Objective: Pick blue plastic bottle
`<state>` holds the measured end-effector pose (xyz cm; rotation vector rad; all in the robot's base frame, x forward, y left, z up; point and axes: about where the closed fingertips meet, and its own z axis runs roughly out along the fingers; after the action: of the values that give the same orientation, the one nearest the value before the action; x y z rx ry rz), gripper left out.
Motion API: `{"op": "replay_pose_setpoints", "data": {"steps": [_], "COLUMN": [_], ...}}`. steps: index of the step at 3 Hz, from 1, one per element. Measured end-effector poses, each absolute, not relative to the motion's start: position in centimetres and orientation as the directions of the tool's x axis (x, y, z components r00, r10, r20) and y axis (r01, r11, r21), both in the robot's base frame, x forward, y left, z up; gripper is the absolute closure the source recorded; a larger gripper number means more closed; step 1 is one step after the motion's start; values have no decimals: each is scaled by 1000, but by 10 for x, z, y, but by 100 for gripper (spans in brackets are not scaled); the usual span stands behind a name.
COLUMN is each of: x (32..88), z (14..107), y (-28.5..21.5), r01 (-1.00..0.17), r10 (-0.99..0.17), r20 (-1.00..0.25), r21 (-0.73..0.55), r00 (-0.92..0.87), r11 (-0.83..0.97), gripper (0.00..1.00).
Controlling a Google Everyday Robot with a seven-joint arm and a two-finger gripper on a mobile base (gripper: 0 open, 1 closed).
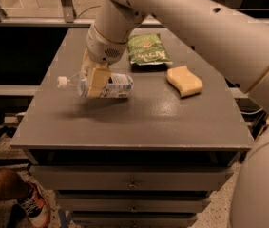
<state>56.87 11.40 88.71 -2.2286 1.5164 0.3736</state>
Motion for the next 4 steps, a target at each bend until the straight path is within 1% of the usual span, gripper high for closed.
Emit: {"op": "replay_pose_setpoints", "data": {"steps": [1, 3, 4], "x": [563, 558, 557], "z": [878, 866, 865], "y": [128, 138, 140], "r01": [-920, -911, -910], "r10": [-803, -794, -793], "r20": [-452, -454, -454], "r21": [-159, -127, -126], "r00": [390, 405, 406], "r11": [-357, -392, -394], "gripper": [100, 100, 85]}}
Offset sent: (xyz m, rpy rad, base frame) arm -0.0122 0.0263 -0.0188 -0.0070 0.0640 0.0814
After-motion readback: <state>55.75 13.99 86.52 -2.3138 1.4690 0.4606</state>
